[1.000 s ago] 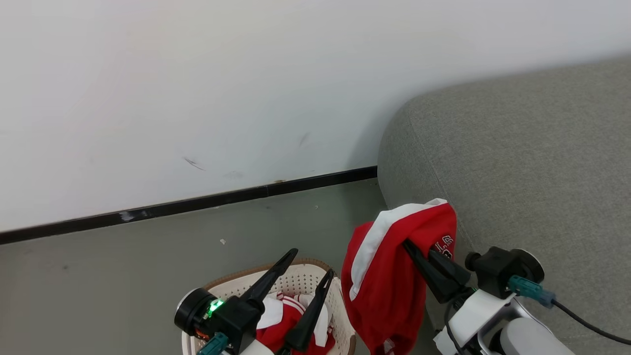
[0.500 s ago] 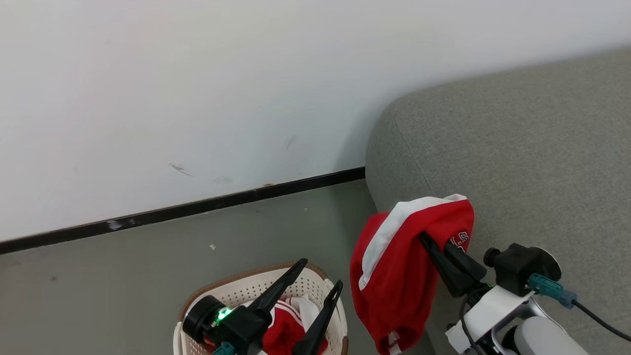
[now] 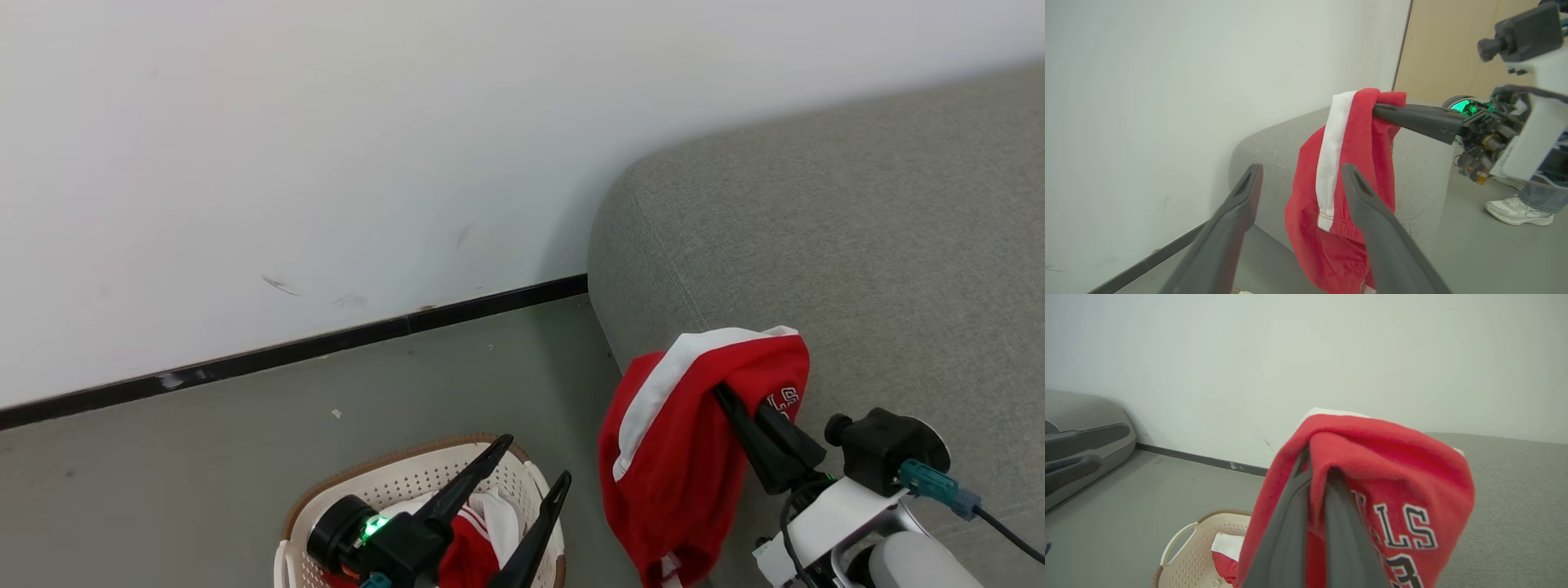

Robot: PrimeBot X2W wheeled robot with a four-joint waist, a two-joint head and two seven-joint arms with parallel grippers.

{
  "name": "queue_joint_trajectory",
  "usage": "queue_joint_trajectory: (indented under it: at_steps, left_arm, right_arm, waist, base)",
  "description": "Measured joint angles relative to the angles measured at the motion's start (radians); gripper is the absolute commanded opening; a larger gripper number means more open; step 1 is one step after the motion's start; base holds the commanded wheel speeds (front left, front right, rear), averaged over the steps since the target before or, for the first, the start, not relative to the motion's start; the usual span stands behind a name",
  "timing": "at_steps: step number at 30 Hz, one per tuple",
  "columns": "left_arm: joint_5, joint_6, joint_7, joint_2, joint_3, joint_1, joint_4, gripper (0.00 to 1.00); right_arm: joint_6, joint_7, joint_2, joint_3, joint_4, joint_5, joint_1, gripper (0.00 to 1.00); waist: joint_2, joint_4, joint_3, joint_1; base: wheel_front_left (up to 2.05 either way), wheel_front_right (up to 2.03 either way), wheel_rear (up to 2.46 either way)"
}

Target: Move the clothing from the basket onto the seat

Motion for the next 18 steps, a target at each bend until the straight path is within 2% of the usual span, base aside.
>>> queue_joint_trajectory:
  at_steps: [18]
  left_arm:
    - [-0.002,-0.006,-0.007,-0.008,-0.013,0.013,0.0,1.0]
  right_arm:
    - [0.0,0.0,-0.02,-0.088,-0.04,-0.009,0.017,0.0]
  waist:
    - [0.0,-0.032,0.01,0.0]
  base:
    - [0.0,0.0,0.0]
